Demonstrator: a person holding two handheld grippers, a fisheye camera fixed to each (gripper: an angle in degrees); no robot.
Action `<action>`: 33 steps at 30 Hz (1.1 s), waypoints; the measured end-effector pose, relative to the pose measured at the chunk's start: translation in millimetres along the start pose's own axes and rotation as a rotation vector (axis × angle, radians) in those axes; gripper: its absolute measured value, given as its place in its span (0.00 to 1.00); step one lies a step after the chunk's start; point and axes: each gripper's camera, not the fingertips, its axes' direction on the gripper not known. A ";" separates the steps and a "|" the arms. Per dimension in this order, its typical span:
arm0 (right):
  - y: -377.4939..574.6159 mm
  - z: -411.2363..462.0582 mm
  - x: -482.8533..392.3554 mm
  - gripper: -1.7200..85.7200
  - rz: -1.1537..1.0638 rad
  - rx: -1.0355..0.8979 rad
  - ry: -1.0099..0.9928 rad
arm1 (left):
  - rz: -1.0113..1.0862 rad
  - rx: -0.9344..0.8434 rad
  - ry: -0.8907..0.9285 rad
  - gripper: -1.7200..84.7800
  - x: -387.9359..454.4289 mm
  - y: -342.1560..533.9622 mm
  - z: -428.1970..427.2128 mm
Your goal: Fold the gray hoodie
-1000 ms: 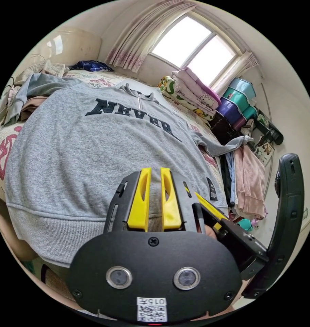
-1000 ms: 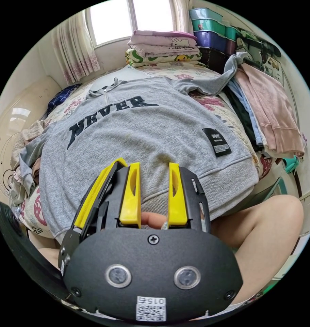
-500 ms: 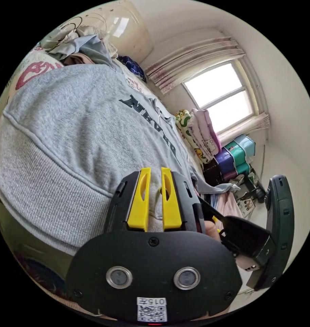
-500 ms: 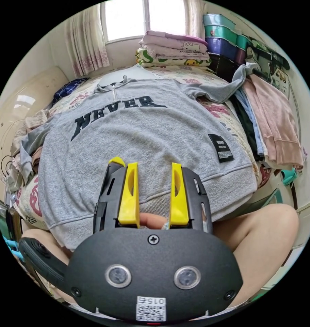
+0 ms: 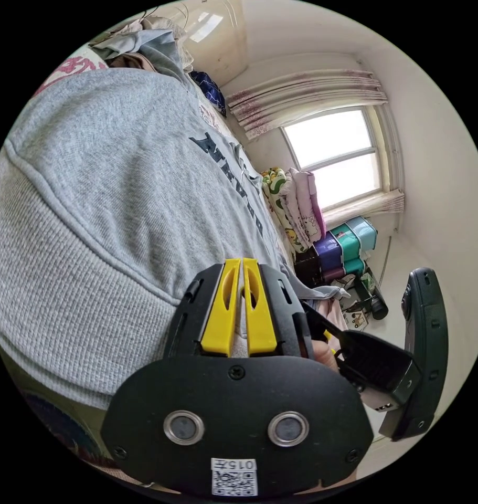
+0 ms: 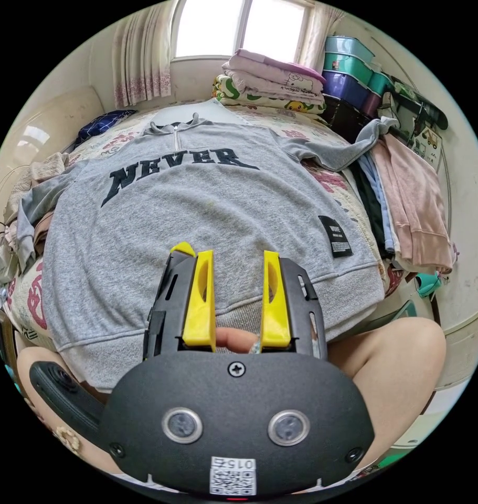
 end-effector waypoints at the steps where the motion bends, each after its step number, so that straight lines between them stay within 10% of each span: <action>1: -0.1 2.7 0.0 0.17 -0.001 -0.003 0.000 | -0.002 -0.002 -0.001 0.02 0.5 -0.4 -1.6; 33: -19.3 41.1 14.5 0.17 -0.007 -0.003 -0.009 | -0.009 -0.004 0.012 0.02 21.6 11.8 -15.9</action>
